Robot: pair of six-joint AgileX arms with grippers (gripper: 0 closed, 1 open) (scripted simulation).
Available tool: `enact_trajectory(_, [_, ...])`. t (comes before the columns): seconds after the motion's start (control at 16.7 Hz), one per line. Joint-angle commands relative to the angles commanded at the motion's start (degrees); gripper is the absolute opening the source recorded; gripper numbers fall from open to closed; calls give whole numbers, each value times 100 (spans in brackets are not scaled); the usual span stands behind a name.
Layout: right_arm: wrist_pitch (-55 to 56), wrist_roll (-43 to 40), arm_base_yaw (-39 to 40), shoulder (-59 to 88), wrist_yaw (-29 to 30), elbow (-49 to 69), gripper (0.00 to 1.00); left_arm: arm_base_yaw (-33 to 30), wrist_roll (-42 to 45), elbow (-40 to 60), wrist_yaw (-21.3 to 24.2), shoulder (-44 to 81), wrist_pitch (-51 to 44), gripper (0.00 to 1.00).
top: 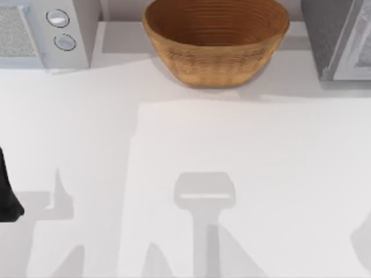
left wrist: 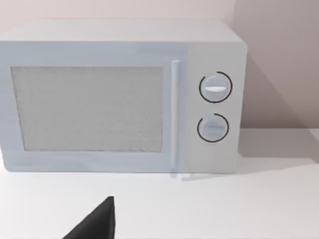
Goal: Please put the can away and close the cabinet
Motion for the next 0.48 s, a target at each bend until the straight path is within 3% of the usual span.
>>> enact_trajectory(0.18, [-56, 9, 1148, 22, 1119, 77, 100, 0, 0, 0, 0, 0, 0, 100])
enact_trajectory(0.48, [-152, 12, 3681, -18, 3653, 104, 100, 0, 0, 0, 0, 0, 0, 100])
